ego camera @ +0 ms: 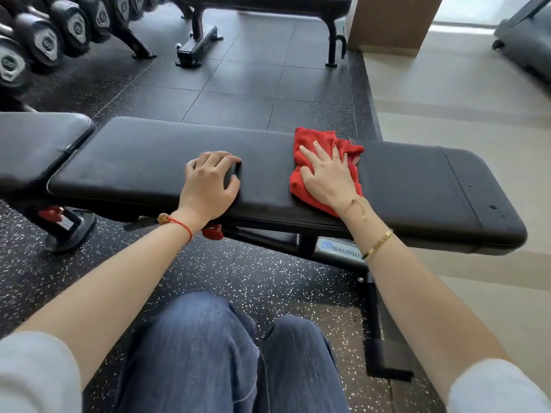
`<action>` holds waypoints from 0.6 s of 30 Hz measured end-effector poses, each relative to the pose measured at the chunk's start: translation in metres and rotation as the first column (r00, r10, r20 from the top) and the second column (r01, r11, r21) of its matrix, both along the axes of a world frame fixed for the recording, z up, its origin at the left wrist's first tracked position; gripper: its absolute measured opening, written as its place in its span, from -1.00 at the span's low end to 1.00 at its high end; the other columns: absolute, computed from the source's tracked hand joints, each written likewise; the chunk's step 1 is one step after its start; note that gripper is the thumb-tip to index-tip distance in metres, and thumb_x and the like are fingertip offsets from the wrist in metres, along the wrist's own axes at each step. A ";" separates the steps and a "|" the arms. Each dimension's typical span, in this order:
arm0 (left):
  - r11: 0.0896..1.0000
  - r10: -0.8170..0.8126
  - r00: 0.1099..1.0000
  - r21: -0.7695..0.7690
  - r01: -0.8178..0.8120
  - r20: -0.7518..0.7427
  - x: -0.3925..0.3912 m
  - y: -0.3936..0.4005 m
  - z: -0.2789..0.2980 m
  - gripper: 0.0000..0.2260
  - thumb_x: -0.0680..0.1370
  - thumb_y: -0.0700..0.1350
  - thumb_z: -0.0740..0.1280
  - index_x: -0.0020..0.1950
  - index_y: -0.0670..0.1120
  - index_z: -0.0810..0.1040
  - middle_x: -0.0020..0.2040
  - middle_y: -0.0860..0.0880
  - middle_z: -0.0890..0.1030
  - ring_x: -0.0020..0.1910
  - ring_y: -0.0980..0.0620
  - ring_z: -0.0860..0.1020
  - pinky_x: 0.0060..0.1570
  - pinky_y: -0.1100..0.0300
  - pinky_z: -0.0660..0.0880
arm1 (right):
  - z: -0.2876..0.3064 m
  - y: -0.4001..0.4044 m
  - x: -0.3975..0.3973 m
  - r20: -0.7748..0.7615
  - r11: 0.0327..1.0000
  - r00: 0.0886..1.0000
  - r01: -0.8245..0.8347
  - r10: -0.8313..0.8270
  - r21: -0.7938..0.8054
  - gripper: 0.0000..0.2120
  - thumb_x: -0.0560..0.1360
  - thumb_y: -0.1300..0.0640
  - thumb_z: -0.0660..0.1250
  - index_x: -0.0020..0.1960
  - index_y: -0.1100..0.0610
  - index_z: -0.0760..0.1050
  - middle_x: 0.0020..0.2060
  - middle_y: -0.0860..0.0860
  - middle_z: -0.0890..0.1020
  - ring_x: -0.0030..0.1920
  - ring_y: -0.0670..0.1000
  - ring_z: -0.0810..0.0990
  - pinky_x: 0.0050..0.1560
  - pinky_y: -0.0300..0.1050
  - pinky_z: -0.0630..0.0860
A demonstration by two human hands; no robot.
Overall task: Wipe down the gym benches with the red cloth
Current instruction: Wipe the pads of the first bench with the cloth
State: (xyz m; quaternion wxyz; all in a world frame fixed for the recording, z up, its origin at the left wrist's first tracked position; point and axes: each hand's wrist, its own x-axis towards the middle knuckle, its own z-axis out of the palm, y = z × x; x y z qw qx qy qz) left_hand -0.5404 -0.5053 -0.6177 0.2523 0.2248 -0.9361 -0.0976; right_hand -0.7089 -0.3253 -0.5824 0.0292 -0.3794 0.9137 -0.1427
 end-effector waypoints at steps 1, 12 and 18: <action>1.000 0.000 1.000 0.001 0.000 0.002 0.000 0.000 0.000 -0.69 0.52 0.00 0.20 0.25 0.04 0.51 0.26 0.05 0.54 0.29 -0.01 0.43 0.32 -0.05 0.28 | -0.002 0.006 0.007 -0.018 0.999 0.999 -0.046 0.046 -0.011 -0.50 0.59 -0.02 0.09 0.53 -0.14 0.17 0.57 -0.02 0.10 0.55 0.23 0.01 0.54 0.20 -0.14; 1.000 0.012 1.000 -0.027 -0.012 0.020 0.001 0.005 0.001 -0.69 0.54 -0.05 0.22 0.27 0.02 0.49 0.27 0.04 0.52 0.31 -0.03 0.43 0.36 -0.05 0.28 | -0.001 0.000 -0.020 0.032 1.000 0.999 0.007 -0.006 -0.014 -0.52 0.60 -0.02 0.08 0.51 -0.16 0.19 0.57 -0.07 0.09 0.56 0.21 -0.02 0.53 0.20 -0.15; 0.999 0.025 1.000 -0.030 -0.025 0.016 0.000 0.007 0.002 -0.68 0.52 -0.03 0.20 0.26 0.02 0.50 0.26 0.04 0.53 0.30 -0.03 0.44 0.35 -0.05 0.29 | 0.000 -0.046 0.005 0.017 0.994 0.994 -0.112 0.112 0.020 -0.50 0.59 -0.04 0.09 0.52 -0.16 0.16 0.57 -0.04 0.08 0.55 0.24 -0.02 0.53 0.22 -0.13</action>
